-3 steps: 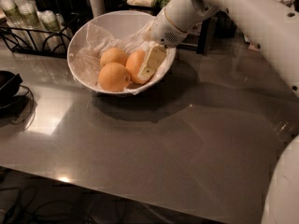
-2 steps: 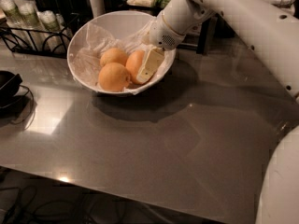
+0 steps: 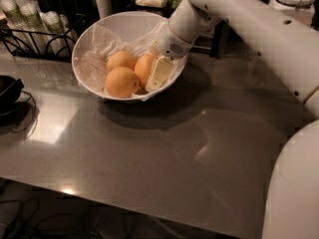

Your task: Pick orange from white bowl

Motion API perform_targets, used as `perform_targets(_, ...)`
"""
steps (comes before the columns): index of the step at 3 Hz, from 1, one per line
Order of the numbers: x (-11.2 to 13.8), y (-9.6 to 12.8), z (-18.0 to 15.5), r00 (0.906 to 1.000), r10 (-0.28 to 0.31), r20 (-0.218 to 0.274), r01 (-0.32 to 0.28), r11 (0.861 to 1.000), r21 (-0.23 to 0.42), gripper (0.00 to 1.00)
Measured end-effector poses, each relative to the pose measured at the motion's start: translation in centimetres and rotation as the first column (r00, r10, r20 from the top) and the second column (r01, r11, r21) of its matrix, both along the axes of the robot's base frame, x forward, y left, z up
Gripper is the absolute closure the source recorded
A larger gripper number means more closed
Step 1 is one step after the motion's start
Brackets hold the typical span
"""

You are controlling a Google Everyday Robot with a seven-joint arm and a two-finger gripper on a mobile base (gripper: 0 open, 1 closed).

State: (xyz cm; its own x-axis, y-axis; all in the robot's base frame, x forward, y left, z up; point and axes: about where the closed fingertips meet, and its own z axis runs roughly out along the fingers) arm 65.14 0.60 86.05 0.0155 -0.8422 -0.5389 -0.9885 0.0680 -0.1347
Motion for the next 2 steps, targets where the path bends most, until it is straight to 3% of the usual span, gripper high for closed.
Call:
perform_targets(1,0.28,0.26,-1.1,0.9999,0.011,-0.013,-0.011,1.0,-0.017,0.16)
perform_targets(2,0.27,0.26,-0.98,0.9999,0.011,-0.013,-0.011,1.0,-0.017,0.35)
